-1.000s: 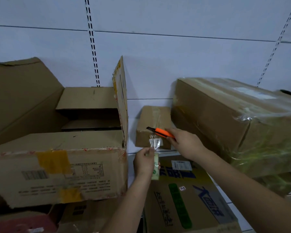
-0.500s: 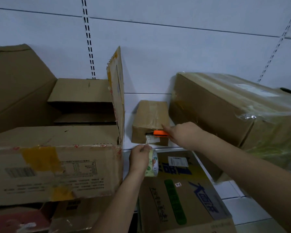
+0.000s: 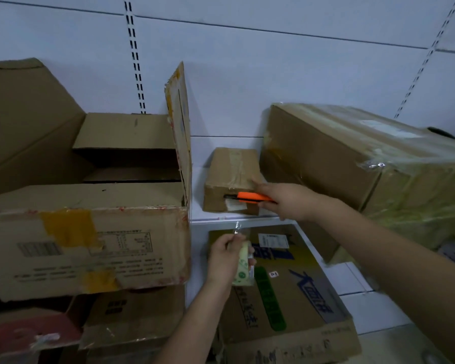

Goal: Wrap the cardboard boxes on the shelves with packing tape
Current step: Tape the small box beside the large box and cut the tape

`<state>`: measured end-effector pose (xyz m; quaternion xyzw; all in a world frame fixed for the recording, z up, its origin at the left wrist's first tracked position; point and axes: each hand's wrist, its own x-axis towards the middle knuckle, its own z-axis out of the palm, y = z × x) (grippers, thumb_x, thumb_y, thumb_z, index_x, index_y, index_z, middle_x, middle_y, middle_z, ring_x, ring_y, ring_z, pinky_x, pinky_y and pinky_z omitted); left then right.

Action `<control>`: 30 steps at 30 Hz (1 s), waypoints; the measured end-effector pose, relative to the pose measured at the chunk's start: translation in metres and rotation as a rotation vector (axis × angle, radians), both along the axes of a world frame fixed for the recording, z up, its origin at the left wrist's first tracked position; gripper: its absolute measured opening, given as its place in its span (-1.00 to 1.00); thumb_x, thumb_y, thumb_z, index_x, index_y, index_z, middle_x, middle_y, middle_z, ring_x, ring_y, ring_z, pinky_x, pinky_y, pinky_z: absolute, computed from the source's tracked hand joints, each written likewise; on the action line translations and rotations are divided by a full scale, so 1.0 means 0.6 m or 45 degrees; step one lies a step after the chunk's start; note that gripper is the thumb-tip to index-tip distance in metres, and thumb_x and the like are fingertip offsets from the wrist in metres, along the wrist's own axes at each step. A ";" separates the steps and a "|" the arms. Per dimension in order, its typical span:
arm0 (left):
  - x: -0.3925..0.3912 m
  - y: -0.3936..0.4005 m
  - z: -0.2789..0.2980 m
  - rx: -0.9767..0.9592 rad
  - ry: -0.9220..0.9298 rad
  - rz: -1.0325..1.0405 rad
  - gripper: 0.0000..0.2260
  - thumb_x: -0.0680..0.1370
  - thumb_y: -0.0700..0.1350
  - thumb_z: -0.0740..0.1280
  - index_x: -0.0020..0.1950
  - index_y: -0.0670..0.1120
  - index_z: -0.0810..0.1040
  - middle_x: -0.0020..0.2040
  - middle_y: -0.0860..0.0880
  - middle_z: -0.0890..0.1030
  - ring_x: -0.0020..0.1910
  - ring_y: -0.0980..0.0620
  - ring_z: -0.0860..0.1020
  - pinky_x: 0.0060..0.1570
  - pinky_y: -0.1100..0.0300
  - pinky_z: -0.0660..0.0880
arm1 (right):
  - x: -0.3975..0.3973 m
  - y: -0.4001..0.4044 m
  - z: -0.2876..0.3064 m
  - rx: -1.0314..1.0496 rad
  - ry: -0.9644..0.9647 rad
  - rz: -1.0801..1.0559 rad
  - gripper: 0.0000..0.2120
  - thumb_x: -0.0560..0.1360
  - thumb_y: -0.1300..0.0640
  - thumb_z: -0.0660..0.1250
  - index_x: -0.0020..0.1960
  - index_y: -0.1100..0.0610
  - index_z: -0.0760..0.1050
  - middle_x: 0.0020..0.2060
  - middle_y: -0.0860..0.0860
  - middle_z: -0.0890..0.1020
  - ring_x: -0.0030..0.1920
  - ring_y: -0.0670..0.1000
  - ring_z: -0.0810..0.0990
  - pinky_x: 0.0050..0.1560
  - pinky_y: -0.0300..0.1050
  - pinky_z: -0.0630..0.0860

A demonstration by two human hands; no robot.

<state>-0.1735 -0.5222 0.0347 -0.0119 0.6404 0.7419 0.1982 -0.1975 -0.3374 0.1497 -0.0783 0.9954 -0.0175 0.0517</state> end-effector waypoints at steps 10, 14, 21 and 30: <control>0.027 -0.032 0.026 0.055 0.192 -0.136 -0.86 0.64 -0.12 0.29 0.09 -0.20 0.53 -0.23 -0.19 0.70 -0.47 -0.06 0.58 -0.42 0.16 0.51 | 0.119 -0.109 -0.042 -1.426 0.003 -0.570 -0.70 0.43 -0.05 0.52 -0.02 0.13 0.56 -0.39 -0.04 0.56 -0.50 -0.16 0.47 -0.47 -0.32 0.41; 0.035 -0.039 0.027 0.021 0.233 -0.175 -0.87 0.63 -0.09 0.31 0.08 -0.15 0.53 -0.21 -0.16 0.71 -0.42 -0.09 0.60 -0.29 0.06 0.51 | 0.120 -0.122 -0.053 -1.519 0.042 -0.635 -0.90 0.46 0.18 0.50 -0.08 0.18 0.62 -0.41 -0.06 0.62 -0.52 -0.16 0.47 -0.46 -0.35 0.42; 0.031 -0.027 0.018 -0.045 0.261 -0.227 -0.87 0.65 -0.11 0.27 0.20 -0.05 0.49 -0.22 -0.11 0.72 -0.36 -0.05 0.65 -0.27 0.10 0.55 | 0.099 -0.120 -0.086 -1.495 0.245 -0.635 -0.93 0.49 0.16 0.47 -0.10 0.16 0.61 -0.42 -0.05 0.58 -0.46 -0.08 0.51 -0.41 -0.26 0.44; 0.006 0.064 0.000 -0.156 0.157 -0.309 -0.51 0.49 0.23 0.37 0.36 0.08 0.46 0.19 -0.05 0.65 0.10 -0.03 0.64 0.00 0.12 0.57 | 0.055 -0.040 -0.122 -1.097 0.542 -0.962 -0.90 0.45 0.07 0.46 -0.25 -0.03 0.63 -0.34 -0.02 0.66 -0.27 0.04 0.66 -0.13 0.09 0.65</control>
